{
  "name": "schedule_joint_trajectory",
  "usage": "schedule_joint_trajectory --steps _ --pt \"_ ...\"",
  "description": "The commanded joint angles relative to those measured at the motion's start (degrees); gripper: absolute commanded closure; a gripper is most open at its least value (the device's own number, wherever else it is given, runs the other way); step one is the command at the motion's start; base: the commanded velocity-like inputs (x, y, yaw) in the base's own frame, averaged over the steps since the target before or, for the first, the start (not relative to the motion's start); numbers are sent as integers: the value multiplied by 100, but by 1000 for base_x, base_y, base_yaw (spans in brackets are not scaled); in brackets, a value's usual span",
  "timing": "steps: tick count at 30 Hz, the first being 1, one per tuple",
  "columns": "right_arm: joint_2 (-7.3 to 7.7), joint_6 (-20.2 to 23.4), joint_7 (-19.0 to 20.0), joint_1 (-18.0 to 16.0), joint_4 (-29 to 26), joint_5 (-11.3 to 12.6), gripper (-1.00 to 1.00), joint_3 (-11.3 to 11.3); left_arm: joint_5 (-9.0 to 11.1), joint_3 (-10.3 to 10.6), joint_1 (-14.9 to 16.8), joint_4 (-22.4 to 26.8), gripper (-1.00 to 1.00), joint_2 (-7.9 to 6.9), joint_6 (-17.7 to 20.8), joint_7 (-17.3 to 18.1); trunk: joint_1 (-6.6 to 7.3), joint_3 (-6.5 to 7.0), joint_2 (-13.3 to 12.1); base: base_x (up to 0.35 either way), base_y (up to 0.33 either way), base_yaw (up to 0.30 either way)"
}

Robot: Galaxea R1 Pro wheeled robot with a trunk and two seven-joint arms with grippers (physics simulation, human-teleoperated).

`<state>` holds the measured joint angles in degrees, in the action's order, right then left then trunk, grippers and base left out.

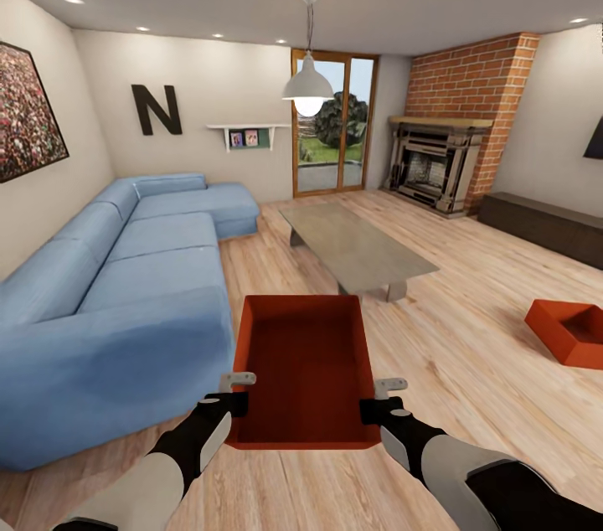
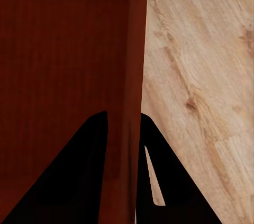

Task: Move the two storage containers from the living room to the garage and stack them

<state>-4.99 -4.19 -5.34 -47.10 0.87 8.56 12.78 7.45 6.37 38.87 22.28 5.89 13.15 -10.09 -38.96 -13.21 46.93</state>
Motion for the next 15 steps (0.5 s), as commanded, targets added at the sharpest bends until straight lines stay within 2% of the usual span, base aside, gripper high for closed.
schedule_joint_trajectory --steps 1,15 --pt "-2 -20 -11 -1 18 67 100 -83 37 -75 6 92 100 -9 39 -81 -1 0 6 0 0 0" --pt "-2 -20 -11 -1 18 67 100 -83 37 -75 6 92 100 -9 39 -81 -1 125 6 0 0 0"
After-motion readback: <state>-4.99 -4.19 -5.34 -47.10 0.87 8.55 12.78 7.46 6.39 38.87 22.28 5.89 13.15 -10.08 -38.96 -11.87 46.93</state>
